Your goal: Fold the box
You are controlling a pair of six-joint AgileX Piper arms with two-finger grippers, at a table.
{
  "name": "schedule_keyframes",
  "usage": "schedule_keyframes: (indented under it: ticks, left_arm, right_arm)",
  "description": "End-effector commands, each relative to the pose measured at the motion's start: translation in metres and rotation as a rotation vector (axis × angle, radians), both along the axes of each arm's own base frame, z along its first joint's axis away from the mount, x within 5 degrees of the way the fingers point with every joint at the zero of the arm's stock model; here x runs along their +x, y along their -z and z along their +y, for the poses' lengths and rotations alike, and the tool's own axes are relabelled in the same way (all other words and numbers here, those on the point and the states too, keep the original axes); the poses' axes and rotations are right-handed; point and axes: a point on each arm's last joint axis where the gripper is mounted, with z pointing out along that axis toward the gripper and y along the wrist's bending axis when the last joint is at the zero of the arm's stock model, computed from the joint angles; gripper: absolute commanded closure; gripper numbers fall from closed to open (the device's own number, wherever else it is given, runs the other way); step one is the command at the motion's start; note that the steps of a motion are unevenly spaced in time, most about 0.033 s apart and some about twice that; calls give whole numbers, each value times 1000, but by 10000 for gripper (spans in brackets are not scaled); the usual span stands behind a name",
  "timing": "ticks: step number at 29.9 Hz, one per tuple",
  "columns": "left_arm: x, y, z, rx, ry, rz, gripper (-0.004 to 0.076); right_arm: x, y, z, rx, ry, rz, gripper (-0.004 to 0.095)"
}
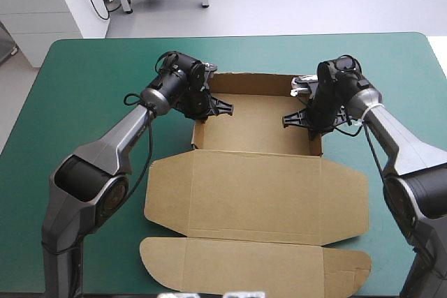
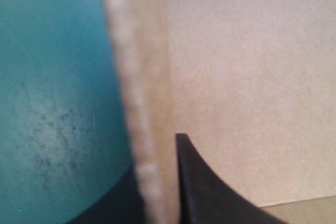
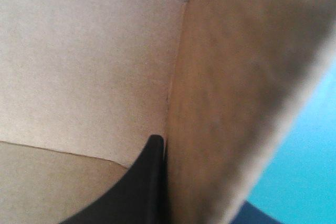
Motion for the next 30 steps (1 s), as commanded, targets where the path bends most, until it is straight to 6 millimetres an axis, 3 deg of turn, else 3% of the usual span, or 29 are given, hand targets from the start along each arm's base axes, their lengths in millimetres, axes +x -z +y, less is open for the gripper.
schedule_keyframes:
  ticks: [1, 10, 13, 18, 22, 25, 27, 30]
  left_arm:
    - [-13, -35, 1, -14, 58, -54, 651]
    - [-13, -38, 0, -18, 73, -63, 259]
    - [-11, -48, 0, -30, 70, -99, 237]
    - [-8, -83, 1, -73, 64, -217, 237]
    - [-7, -121, 12, -114, 47, -335, 258]
    - [-14, -147, 22, -121, 34, -422, 340]
    - [-22, -164, 29, -111, 46, -474, 443]
    - [-37, -187, 40, -126, 55, -525, 700]
  right_arm:
    - [-3, -16, 7, 59, -58, -44, 818]
    - [0, -35, 9, 77, -49, -88, 331]
    - [4, -44, 6, 77, -21, -118, 237]
    - [10, -69, 4, 117, 14, -198, 227]
    - [12, -99, -1, 144, 33, -296, 227]
    - [12, -121, -6, 173, 63, -363, 227]
    - [11, -130, -7, 179, 66, -392, 227]
    - [6, -140, -11, 187, 78, -418, 227]
